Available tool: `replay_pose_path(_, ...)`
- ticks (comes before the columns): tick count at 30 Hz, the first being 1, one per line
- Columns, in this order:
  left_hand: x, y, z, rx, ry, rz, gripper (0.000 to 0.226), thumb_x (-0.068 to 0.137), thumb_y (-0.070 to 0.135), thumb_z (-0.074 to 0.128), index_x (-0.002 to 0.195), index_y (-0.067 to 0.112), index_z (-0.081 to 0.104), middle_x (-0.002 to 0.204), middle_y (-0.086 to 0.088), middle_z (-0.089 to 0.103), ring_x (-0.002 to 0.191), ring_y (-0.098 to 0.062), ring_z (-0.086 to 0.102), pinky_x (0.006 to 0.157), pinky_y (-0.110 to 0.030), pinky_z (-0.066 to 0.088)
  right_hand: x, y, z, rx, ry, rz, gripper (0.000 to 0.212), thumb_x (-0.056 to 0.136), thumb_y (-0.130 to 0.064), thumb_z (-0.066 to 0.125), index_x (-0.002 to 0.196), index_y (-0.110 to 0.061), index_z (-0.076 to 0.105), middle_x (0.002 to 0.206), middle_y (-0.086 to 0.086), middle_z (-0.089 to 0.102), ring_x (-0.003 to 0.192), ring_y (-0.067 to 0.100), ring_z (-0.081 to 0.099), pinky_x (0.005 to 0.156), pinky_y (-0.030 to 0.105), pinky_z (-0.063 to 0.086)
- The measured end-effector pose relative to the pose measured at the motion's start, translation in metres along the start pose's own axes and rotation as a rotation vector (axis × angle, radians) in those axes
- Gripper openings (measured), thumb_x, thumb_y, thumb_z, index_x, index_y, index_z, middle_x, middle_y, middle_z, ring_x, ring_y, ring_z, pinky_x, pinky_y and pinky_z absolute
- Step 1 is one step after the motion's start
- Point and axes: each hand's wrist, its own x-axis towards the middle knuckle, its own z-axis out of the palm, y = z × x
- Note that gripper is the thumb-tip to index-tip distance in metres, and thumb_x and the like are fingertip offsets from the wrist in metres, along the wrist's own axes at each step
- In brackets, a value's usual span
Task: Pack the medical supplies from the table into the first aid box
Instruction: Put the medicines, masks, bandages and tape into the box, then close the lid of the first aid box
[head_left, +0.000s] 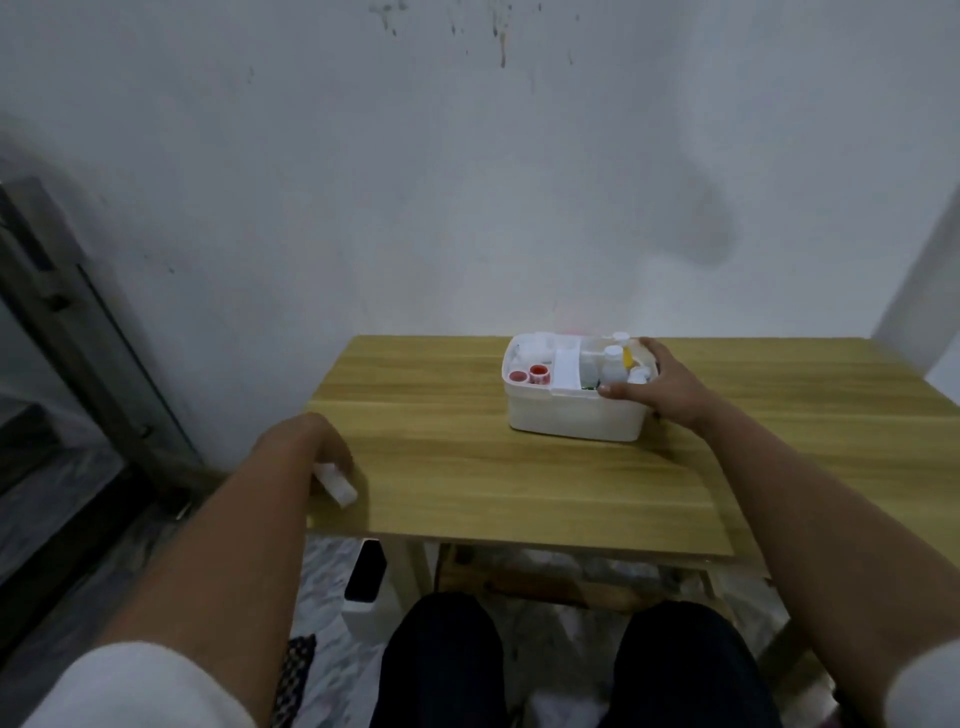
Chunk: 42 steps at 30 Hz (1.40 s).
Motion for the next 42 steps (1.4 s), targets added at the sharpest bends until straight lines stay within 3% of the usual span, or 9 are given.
replay_pose_path(3,0.003,0.004,0.009,0.051,0.123,0.060,0.053,0.085,0.032,0.086,0.122,0.001,0.065,0.133,-0.018,0.062,0.121,-0.032,0.065,0.101,-0.041,0.055,-0.002,0.000,0.000,-0.005,-0.003,0.014,0.146,0.037,-0.070,0.094,0.159,-0.027,0.027,0.147,-0.002,0.050,0.128,0.022,0.055,0.108,0.044,0.049)
replay_pose_path(7,0.006,0.022,0.001,-0.298,0.235,0.180,0.040,0.071,0.023,0.094,0.092,0.002,0.066,0.102,-0.023,0.072,0.091,-0.036,0.074,0.083,-0.050,0.064,-0.002,0.000,-0.001,0.025,0.002,-0.008,0.134,0.040,-0.066,0.097,0.153,-0.029,0.036,0.142,-0.004,0.058,0.122,0.016,0.061,0.101,0.036,0.053)
replay_pose_path(12,-0.034,0.094,-0.035,-0.461,0.412,0.474,0.036,0.077,0.027,0.091,0.091,0.003,0.068,0.083,-0.015,0.075,0.071,-0.026,0.075,0.066,-0.044,0.066,0.000,0.003,0.000,0.055,0.003,-0.006,0.140,0.041,-0.062,0.099,0.158,-0.027,0.030,0.144,-0.006,0.055,0.126,0.015,0.059,0.107,0.037,0.050)
replay_pose_path(19,-0.078,0.211,-0.038,-0.369,0.483,0.732,0.041,0.078,0.038,0.086,0.100,0.012,0.063,0.095,-0.005,0.069,0.088,-0.029,0.070,0.081,-0.043,0.062,0.002,0.005,0.002,0.057,0.008,-0.002,0.133,0.056,-0.048,0.098,0.161,-0.025,0.019,0.144,-0.003,0.049,0.126,0.018,0.053,0.103,0.033,0.046)
replay_pose_path(27,-0.080,0.275,-0.006,-0.279,0.444,0.790,0.038,0.079,0.038,0.085,0.093,0.014,0.060,0.089,-0.005,0.068,0.080,-0.027,0.068,0.057,-0.029,0.043,0.005,0.010,0.000,0.084,-0.013,-0.006,0.126,0.060,-0.043,0.098,0.159,-0.029,0.021,0.138,-0.007,0.053,0.117,0.014,0.057,0.092,0.027,0.051)
replay_pose_path(31,-0.073,0.284,0.002,-0.230,0.481,0.788,0.033,0.081,0.039,0.080,0.082,0.017,0.056,0.085,-0.004,0.064,0.079,-0.025,0.065,0.055,-0.029,0.039,0.005,0.008,-0.002,0.068,-0.010,-0.004,0.119,0.064,-0.038,0.097,0.158,-0.028,0.023,0.128,-0.014,0.053,0.106,0.001,0.057,0.080,0.016,0.047)
replay_pose_path(34,-0.068,0.283,0.000,-0.227,0.526,0.774,0.030,0.084,0.041,0.075,0.086,0.016,0.058,0.085,-0.001,0.062,0.080,-0.025,0.063,0.059,-0.029,0.040,0.006,0.006,-0.003,0.038,-0.030,-0.004,0.120,0.064,-0.038,0.097,0.158,-0.027,0.023,0.128,-0.014,0.052,0.108,0.004,0.058,0.084,0.019,0.049)
replay_pose_path(38,-0.058,0.271,-0.010,-0.247,0.598,0.723,0.027,0.087,0.042,0.068,0.095,0.016,0.067,0.093,-0.002,0.070,0.082,-0.025,0.066,0.063,-0.029,0.043,0.009,0.004,-0.007,0.002,-0.071,0.015,0.135,0.054,-0.052,0.098,0.160,-0.028,0.019,0.145,-0.008,0.050,0.130,0.017,0.053,0.108,0.039,0.050)
replay_pose_path(42,-0.045,0.256,-0.017,-0.273,0.601,0.657,0.029,0.090,0.046,0.066,0.097,0.017,0.068,0.091,0.001,0.069,0.084,-0.023,0.067,0.070,-0.032,0.048,0.014,0.004,-0.012,-0.007,-0.086,0.022,0.131,0.060,-0.053,0.096,0.162,-0.025,0.019,0.148,-0.010,0.047,0.129,0.016,0.052,0.107,0.035,0.048)
